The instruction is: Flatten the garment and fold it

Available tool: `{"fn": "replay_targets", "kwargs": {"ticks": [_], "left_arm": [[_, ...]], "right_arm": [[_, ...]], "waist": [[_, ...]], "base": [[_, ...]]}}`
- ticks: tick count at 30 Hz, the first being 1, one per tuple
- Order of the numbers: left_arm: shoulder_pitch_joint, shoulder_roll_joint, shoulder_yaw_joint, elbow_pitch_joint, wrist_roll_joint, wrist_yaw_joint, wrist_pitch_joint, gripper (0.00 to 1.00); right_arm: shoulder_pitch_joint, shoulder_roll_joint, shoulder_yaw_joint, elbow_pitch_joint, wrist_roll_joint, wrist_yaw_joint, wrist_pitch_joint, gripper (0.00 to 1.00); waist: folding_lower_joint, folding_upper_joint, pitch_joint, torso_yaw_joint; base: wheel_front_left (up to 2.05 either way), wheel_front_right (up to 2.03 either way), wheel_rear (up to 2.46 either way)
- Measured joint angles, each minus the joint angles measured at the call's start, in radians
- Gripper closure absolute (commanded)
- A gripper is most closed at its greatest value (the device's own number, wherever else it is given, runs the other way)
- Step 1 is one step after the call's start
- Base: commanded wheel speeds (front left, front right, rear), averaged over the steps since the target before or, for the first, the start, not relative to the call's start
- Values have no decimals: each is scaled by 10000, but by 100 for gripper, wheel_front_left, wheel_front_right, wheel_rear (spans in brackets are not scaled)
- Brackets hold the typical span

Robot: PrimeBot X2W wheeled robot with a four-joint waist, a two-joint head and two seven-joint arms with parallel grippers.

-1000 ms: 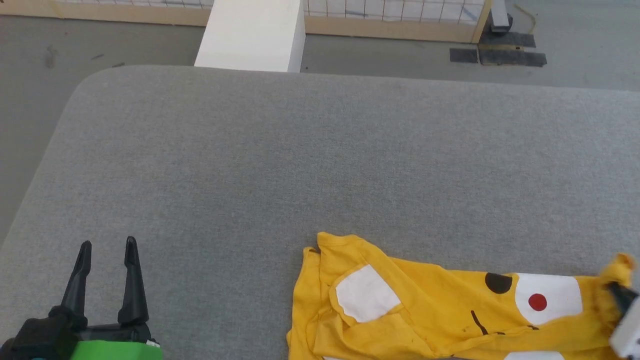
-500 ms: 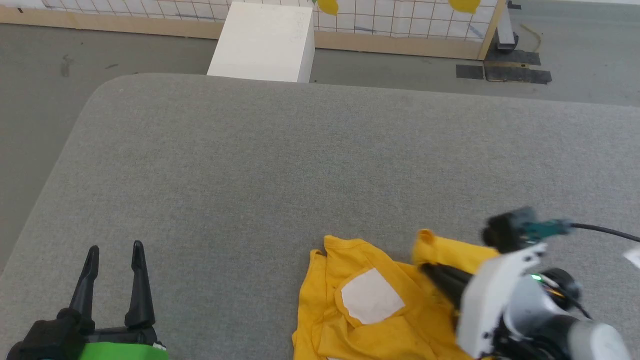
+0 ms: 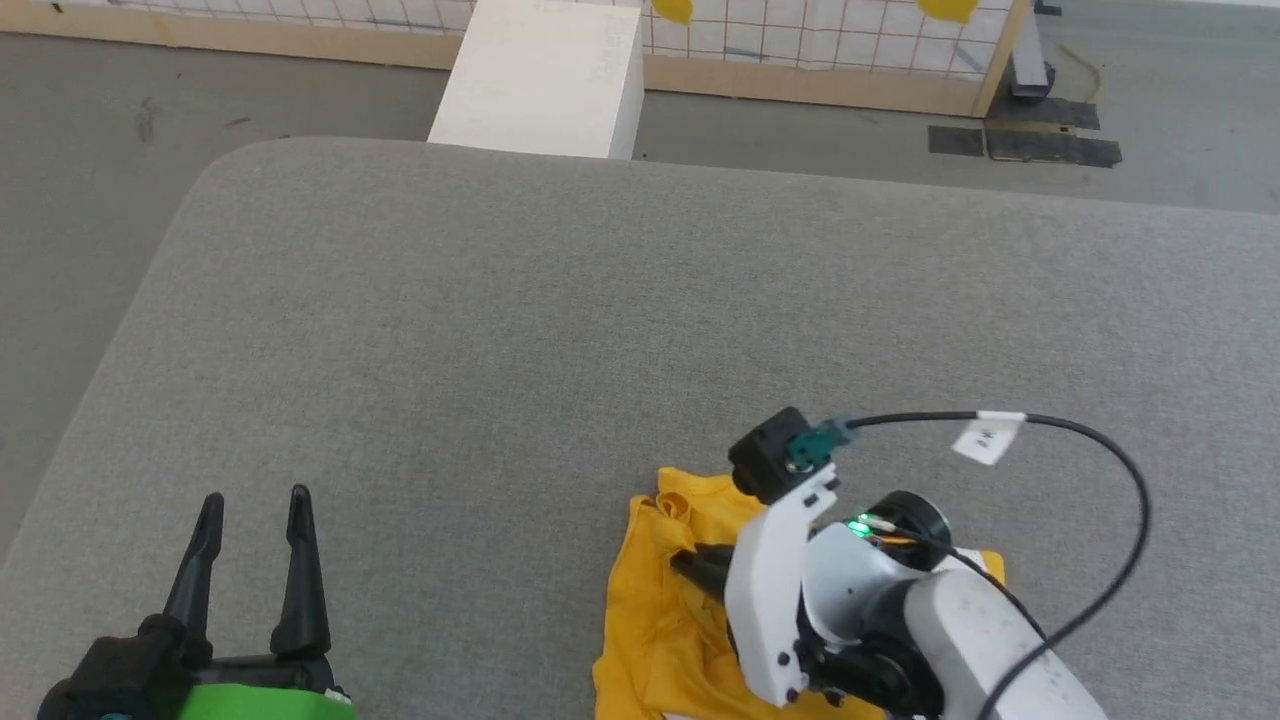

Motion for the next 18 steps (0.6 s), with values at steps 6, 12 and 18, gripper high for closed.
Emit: {"fn": "replay_targets", "kwargs": {"ticks": [6, 12, 18], "left_arm": [[-33, 0, -42, 92, -92, 0, 0, 0], [-133, -8, -188, 203, -167, 0, 0, 0], [-224, -8, -236, 268, -188, 0, 0, 0]], "right_arm": [[-652, 6, 667, 1904, 111, 0, -422, 100], [-1166, 25, 949, 3632, 245, 4, -932, 79], [-1705, 121, 1306, 4215, 560, 10, -1122, 0]], "waist": [[0, 0, 115, 170], [0, 0, 218, 337], [0, 0, 284, 342]], "base": [[0, 0, 0], [0, 0, 0], [0, 0, 0]]}}
